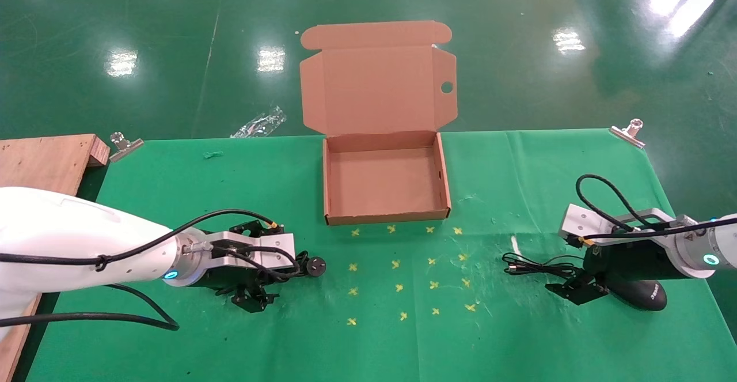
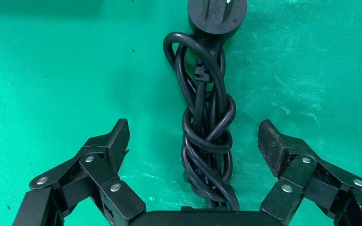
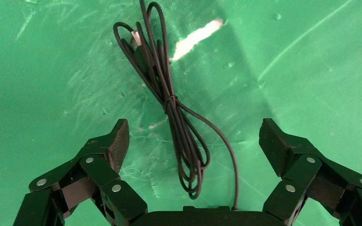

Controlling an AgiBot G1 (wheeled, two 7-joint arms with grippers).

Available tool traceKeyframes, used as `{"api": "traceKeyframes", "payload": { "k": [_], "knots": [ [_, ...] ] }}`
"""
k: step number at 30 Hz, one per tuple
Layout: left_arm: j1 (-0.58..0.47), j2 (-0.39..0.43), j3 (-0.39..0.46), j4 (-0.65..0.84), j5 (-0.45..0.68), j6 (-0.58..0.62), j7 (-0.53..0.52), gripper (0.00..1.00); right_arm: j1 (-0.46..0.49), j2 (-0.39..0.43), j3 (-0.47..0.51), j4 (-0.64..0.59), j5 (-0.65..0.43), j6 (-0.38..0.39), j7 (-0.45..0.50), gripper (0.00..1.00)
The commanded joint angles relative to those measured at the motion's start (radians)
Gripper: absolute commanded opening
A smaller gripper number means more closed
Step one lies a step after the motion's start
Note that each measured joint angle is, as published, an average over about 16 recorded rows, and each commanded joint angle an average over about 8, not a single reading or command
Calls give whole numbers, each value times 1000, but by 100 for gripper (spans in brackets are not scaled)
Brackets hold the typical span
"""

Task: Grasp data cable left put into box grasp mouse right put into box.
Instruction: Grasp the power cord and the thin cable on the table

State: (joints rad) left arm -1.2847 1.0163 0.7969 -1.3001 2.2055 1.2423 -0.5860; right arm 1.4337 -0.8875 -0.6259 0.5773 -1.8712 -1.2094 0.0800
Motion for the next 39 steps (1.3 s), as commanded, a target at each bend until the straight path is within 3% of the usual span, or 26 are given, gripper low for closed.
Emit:
{"api": "traceKeyframes", "payload": {
  "k": [1,39],
  "knots": [
    [0,0,0,0,0,0,0,0,4,-4,0,-12,0,0,-3,2],
    [0,0,0,0,-2,0,0,0,-13,15,1,40,6,-1,10,0]
  ]
}}
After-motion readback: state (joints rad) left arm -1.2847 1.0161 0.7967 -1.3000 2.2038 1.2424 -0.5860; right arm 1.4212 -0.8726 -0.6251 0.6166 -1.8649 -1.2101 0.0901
